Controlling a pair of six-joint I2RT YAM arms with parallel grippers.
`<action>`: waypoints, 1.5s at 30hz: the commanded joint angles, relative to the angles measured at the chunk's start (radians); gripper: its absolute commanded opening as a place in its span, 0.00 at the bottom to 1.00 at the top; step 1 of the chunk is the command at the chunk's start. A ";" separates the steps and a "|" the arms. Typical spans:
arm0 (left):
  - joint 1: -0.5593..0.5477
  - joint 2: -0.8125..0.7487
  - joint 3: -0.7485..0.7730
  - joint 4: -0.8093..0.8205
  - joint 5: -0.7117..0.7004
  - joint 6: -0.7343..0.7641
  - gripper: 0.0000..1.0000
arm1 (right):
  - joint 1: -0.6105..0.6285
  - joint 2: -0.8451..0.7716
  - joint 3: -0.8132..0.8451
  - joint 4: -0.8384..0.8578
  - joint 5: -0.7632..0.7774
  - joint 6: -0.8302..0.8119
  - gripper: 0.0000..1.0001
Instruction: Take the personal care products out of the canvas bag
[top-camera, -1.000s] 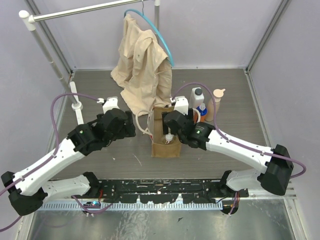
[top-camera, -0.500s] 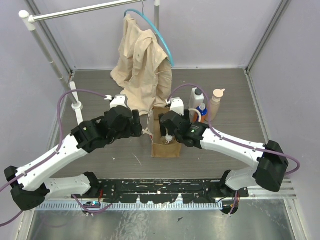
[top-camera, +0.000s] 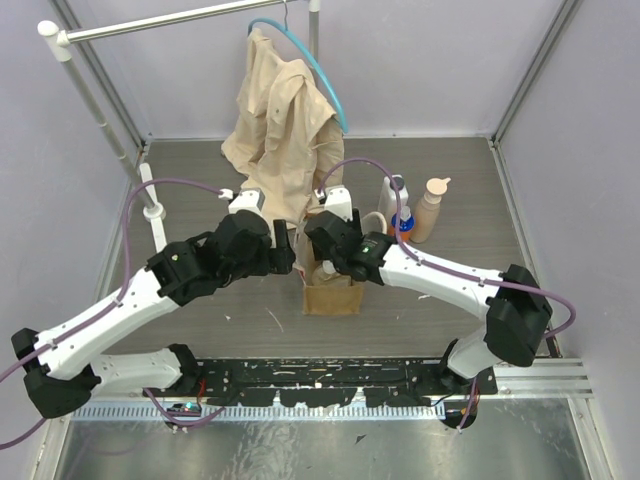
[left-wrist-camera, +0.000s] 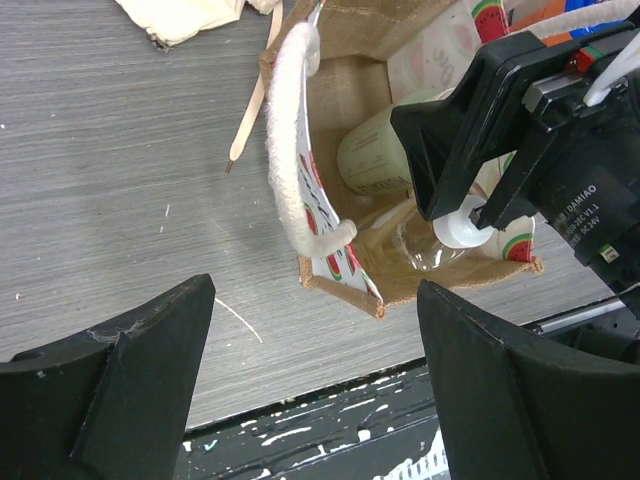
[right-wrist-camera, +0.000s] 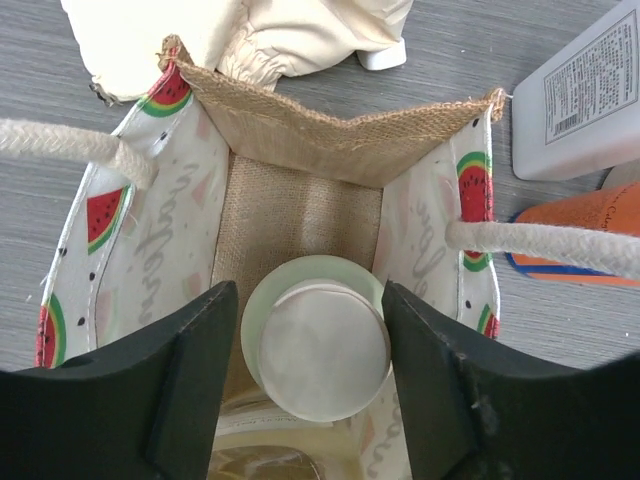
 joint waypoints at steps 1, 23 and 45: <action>-0.004 -0.038 0.004 0.012 -0.023 0.001 0.89 | -0.006 0.019 0.000 -0.012 0.005 0.022 0.63; -0.004 -0.037 -0.022 0.010 -0.010 -0.026 0.90 | -0.028 -0.089 0.087 -0.188 -0.134 0.086 0.69; -0.005 -0.046 -0.030 0.010 -0.008 -0.033 0.90 | -0.129 0.028 0.114 -0.107 -0.144 -0.008 0.53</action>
